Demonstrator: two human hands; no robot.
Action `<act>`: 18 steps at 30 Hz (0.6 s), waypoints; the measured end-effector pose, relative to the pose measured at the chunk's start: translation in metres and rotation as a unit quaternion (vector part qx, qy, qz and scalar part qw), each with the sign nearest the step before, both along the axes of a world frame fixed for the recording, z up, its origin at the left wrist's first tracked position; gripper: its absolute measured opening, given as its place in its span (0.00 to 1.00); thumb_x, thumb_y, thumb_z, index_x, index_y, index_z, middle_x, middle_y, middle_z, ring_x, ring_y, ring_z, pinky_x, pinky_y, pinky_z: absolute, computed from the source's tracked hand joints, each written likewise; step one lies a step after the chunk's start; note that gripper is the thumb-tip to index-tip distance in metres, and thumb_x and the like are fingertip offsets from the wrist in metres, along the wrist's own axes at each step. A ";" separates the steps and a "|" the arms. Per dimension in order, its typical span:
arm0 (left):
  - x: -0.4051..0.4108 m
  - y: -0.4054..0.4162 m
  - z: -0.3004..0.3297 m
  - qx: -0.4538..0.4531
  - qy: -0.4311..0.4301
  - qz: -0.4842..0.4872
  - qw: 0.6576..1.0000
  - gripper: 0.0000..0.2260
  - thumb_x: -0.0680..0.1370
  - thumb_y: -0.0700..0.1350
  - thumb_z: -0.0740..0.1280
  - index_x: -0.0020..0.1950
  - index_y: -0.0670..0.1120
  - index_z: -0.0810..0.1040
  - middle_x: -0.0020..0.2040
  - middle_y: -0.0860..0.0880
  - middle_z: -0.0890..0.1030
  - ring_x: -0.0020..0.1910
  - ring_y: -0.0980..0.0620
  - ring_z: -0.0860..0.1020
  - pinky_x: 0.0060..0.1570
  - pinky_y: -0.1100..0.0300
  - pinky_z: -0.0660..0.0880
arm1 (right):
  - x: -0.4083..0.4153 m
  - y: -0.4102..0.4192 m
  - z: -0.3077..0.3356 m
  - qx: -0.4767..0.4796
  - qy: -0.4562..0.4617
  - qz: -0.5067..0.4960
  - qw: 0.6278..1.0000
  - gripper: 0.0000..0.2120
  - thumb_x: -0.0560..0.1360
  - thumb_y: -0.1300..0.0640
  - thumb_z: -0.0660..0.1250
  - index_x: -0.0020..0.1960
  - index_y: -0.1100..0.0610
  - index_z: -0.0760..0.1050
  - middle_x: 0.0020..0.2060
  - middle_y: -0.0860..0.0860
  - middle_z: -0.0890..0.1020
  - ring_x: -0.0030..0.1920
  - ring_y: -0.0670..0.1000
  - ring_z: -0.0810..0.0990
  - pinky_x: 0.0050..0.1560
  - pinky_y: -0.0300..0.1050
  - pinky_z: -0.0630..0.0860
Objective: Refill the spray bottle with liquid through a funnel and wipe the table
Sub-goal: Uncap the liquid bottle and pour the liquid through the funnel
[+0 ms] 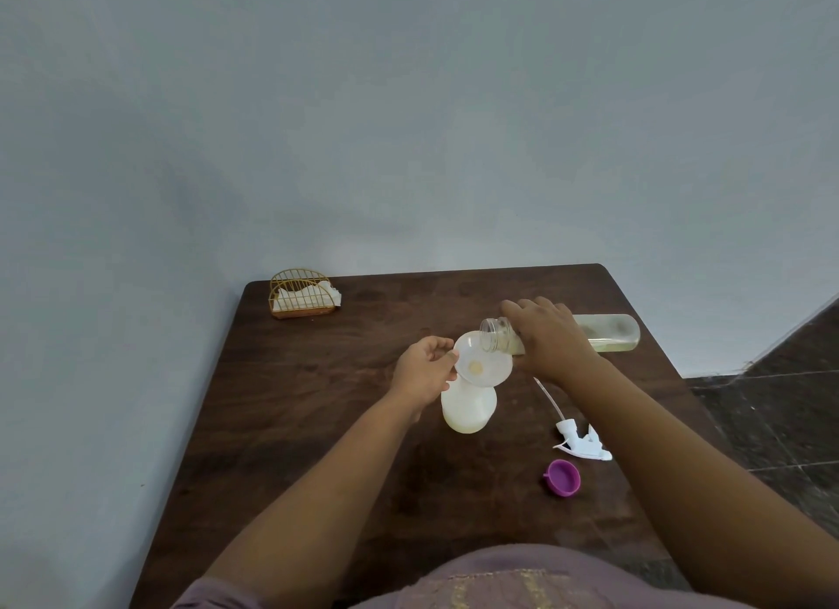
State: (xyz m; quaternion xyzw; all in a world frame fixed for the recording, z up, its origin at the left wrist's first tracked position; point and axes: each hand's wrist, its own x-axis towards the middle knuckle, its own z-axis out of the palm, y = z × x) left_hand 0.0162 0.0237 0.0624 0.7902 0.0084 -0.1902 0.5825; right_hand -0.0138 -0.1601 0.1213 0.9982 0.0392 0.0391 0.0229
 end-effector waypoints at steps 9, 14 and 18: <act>0.002 -0.001 -0.001 0.002 0.002 -0.004 1.000 0.14 0.80 0.46 0.66 0.65 0.47 0.76 0.58 0.50 0.81 0.48 0.53 0.82 0.48 0.58 0.81 | 0.002 0.000 -0.002 -0.006 0.001 -0.004 1.000 0.20 0.67 0.49 0.73 0.54 0.52 0.69 0.44 0.48 0.76 0.44 0.50 0.69 0.48 0.45 0.67; 0.002 -0.001 -0.002 0.003 -0.002 -0.005 1.000 0.14 0.80 0.46 0.66 0.65 0.48 0.76 0.57 0.51 0.81 0.48 0.54 0.82 0.48 0.58 0.81 | 0.002 0.000 -0.001 -0.005 -0.002 0.000 1.000 0.21 0.67 0.48 0.73 0.55 0.52 0.69 0.45 0.48 0.77 0.47 0.51 0.73 0.47 0.45 0.65; 0.002 -0.002 -0.001 0.003 0.001 -0.002 1.000 0.14 0.80 0.46 0.66 0.65 0.48 0.76 0.58 0.50 0.81 0.48 0.53 0.82 0.49 0.57 0.81 | 0.001 0.000 0.000 -0.005 -0.004 -0.001 1.000 0.21 0.67 0.48 0.73 0.55 0.52 0.69 0.45 0.48 0.77 0.47 0.51 0.72 0.47 0.45 0.66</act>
